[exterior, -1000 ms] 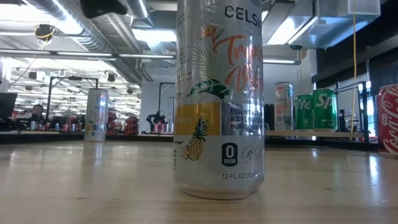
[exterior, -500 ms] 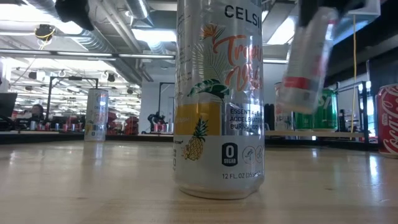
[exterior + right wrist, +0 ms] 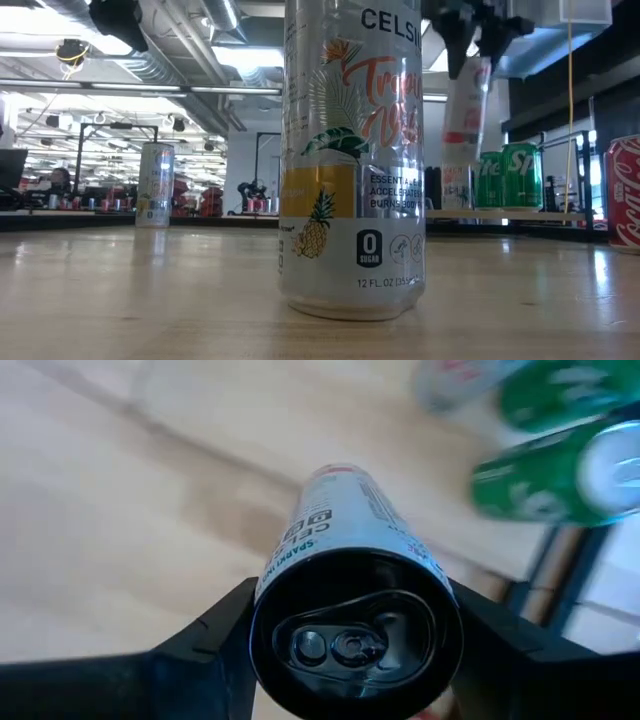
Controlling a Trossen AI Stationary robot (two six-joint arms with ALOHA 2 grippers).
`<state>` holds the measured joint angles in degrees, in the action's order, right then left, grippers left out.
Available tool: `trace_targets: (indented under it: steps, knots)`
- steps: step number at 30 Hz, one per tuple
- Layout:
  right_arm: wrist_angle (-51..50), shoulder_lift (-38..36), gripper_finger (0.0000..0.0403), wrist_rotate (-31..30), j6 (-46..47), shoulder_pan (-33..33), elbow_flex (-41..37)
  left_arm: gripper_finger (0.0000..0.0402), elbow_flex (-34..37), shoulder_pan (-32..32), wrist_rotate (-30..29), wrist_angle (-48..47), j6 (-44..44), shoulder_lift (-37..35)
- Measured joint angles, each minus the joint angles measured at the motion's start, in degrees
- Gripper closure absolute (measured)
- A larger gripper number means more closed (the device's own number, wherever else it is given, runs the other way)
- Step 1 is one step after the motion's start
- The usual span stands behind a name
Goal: Place canned beverage on shelf
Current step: Put the white pink soda can on the shelf aligned with the other white pink soda can
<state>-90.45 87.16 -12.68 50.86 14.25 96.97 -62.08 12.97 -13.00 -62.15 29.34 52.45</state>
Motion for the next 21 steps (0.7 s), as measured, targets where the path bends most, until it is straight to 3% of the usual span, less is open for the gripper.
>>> trace_targets:
  steps: [6,11,21]
  knots:
    - [0.55,1.21,0.0184,-0.83,-7.53,10.22,-0.36,0.0075,0.02,0.00,-1.25,0.07,0.12,0.02]
    - [0.91,2.24,0.0184,2.66,-10.42,16.56,-3.36,0.0075,0.02,0.00,-1.50,0.11,0.09,0.02]
    - [8.77,2.38,0.0184,4.75,-13.79,21.64,-10.21,0.0075,0.02,0.00,-1.41,0.17,-1.05,0.02]
